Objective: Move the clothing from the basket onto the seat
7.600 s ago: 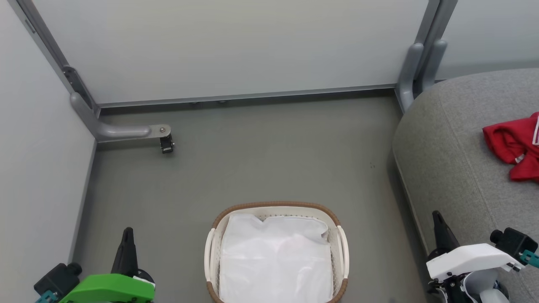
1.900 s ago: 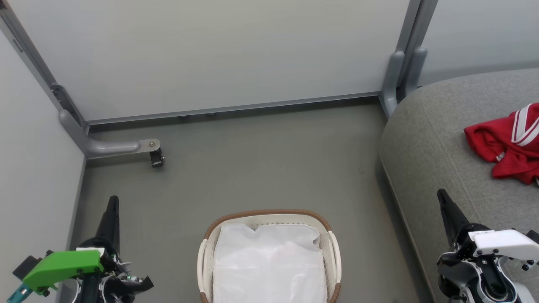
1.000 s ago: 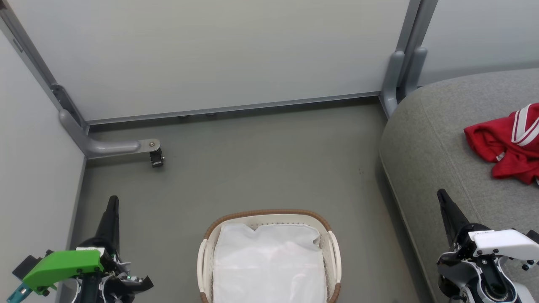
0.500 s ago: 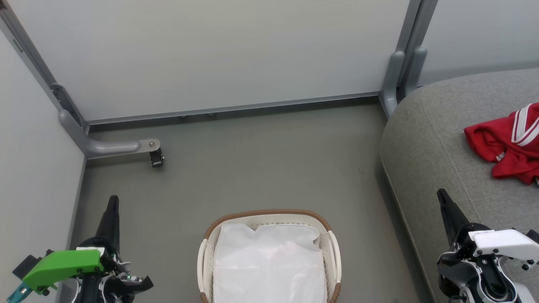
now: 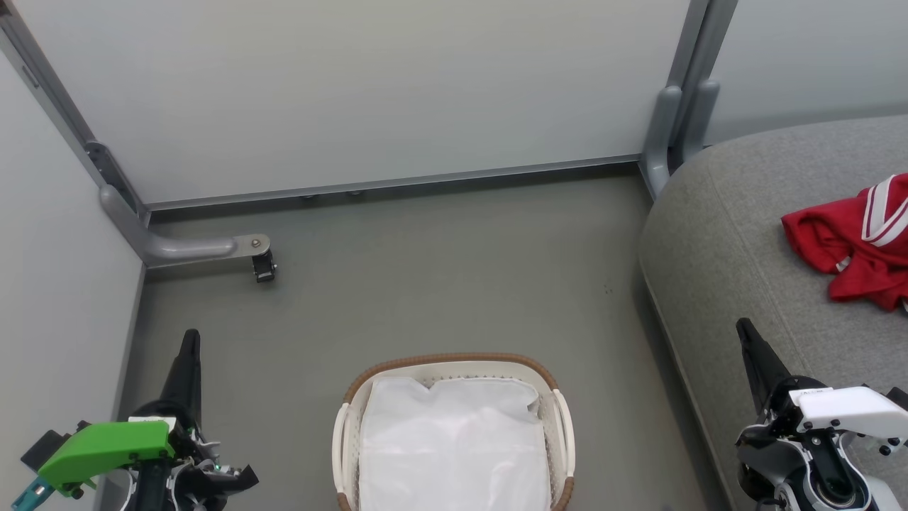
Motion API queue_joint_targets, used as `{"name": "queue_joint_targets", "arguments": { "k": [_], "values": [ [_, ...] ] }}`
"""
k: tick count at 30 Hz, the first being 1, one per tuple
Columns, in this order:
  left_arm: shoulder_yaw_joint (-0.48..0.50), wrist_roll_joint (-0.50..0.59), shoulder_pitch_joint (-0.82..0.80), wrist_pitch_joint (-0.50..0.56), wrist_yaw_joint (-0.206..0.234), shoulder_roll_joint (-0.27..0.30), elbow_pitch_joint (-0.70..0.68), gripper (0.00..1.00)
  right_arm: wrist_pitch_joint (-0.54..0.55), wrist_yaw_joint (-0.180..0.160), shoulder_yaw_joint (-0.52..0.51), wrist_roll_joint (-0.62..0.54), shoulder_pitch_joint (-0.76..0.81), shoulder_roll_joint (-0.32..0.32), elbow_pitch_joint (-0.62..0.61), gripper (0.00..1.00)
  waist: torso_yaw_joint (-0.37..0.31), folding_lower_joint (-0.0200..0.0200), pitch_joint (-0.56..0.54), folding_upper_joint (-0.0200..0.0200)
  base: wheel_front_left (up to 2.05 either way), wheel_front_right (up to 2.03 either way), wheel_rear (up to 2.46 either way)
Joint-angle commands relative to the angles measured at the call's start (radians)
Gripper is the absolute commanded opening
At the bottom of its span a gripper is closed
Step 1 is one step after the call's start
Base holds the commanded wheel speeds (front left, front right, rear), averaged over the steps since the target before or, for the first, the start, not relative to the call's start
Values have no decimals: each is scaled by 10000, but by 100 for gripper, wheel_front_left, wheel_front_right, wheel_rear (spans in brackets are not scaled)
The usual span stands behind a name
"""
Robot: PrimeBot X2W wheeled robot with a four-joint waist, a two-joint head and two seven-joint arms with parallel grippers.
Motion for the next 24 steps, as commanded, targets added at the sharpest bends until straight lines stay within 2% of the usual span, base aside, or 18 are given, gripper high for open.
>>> {"name": "queue_joint_targets", "arguments": {
  "k": [1, 24],
  "values": [
    [49, 53, -129, 7, -32, 21, 3, 0, 28, -3, -11, 39, -32, -60, -23, 0, 0, 0, 0, 0, 0, 0, 0],
    [58, 62, -129, 23, -34, 10, 3, 0, 28, -3, -11, 39, -31, -60, -23, 0, 0, 0, 0, 0, 0, 0, 0]
  ]
}}
